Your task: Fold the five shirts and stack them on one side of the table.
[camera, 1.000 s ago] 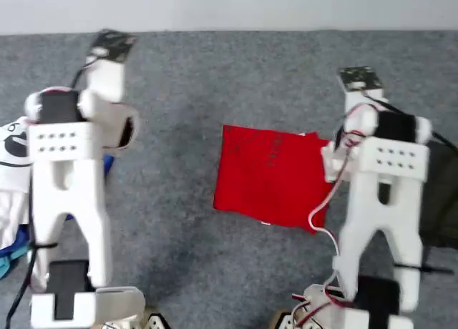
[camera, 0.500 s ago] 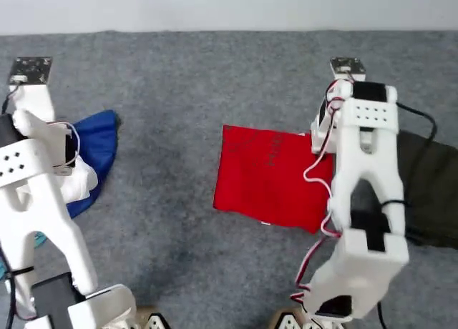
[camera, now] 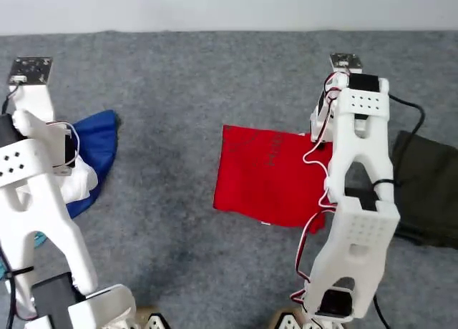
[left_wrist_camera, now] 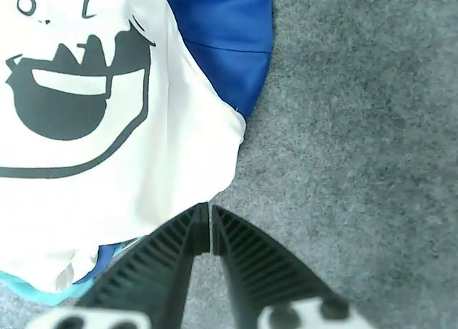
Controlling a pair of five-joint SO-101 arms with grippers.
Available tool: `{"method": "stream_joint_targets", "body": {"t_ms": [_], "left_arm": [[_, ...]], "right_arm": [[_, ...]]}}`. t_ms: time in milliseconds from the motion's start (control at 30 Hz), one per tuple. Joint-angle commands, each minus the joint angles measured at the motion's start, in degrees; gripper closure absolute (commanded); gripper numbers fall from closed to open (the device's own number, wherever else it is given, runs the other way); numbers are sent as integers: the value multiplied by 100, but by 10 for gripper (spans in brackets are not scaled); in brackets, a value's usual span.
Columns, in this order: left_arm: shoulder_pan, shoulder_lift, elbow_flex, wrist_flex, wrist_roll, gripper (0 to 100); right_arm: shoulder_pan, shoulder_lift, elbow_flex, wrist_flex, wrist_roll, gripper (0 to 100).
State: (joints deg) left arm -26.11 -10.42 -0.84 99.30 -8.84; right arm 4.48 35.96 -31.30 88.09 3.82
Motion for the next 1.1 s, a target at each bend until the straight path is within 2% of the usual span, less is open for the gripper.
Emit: {"method": "stream_joint_targets", "body": {"t_ms": [0, 133, 267, 467, 767, 1067], "left_arm": [[-18, -220, -22, 114, -26, 986], [-18, -220, -22, 114, -26, 986], [-18, -220, -22, 114, -26, 986], [-18, -220, -22, 114, -26, 986], [-18, -220, -22, 114, -26, 986], [-18, -220, -22, 114, -26, 986]], "right_arm": [[4, 57, -273, -48, -53, 881], [-13, 189, -273, -48, -44, 894], [-13, 136, -273, -163, -18, 992], [-22, -57, -475, -171, 18, 987], [-224, -75, -668, -796, 1099, 987], [-215, -31, -668, -1341, 1160, 987]]}}
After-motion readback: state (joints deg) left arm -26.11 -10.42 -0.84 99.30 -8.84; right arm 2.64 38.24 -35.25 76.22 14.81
